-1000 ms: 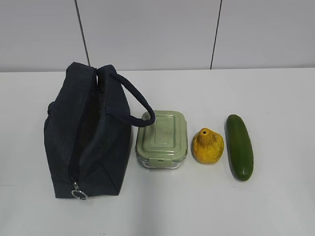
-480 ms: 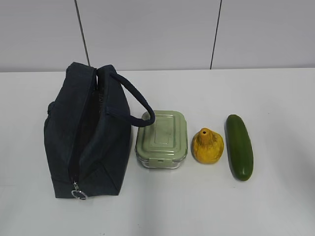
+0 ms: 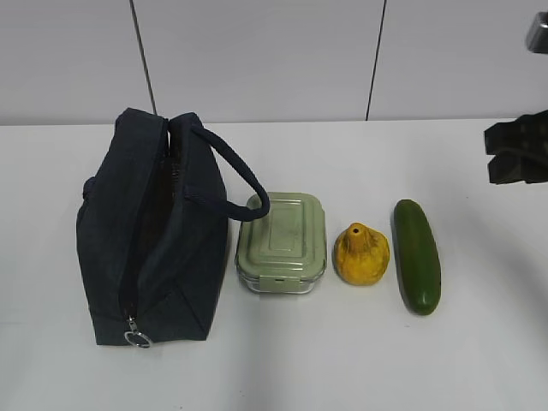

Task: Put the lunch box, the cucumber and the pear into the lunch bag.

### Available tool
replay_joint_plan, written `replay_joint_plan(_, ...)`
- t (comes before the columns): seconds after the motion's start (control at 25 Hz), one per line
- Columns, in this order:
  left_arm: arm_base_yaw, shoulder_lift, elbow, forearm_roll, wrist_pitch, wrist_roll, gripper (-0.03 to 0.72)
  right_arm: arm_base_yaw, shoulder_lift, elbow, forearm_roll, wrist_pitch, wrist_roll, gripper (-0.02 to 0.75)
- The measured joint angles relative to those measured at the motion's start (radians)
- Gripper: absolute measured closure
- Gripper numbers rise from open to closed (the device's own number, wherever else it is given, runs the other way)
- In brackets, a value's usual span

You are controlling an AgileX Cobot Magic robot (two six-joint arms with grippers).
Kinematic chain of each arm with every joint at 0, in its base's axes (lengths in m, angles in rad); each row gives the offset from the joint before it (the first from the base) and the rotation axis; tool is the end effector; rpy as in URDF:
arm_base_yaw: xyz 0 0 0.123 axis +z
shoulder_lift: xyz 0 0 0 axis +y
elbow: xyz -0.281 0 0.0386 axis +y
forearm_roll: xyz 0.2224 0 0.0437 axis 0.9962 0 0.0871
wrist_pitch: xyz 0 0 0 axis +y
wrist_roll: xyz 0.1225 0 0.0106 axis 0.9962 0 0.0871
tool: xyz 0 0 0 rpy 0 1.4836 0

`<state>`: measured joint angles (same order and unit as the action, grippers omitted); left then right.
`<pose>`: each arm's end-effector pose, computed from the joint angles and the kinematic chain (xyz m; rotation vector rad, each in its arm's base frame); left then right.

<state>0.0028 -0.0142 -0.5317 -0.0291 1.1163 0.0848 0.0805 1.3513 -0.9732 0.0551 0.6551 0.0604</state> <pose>-0.0053 -0.0032 0.2532 0.0873 2.0519 0.0196 0.2700 0.0259 0.2645 0.0161 2.5192 0.1172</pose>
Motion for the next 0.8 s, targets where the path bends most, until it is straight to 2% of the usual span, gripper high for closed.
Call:
replay_joint_plan(0.2,0.0,0.0,0.0,0.0,0.0,0.0,0.447,0.0,0.162,-0.11,0.052,0.052,-0.014,0.205)
replay_joint_plan(0.28,0.0,0.0,0.0,0.0,0.0,0.0,0.447,-0.001,0.218,-0.145,0.11,0.069,-0.041,0.159)
replay_joint_plan(0.44,0.0,0.0,0.0,0.0,0.0,0.0,0.447,-0.001,0.339,-0.21,0.186,0.088,-0.08,0.139)
replay_joint_plan(0.8,0.0,0.0,0.0,0.0,0.0,0.0,0.447,-0.001,0.546,-0.331,0.206,0.127,-0.088,0.136)
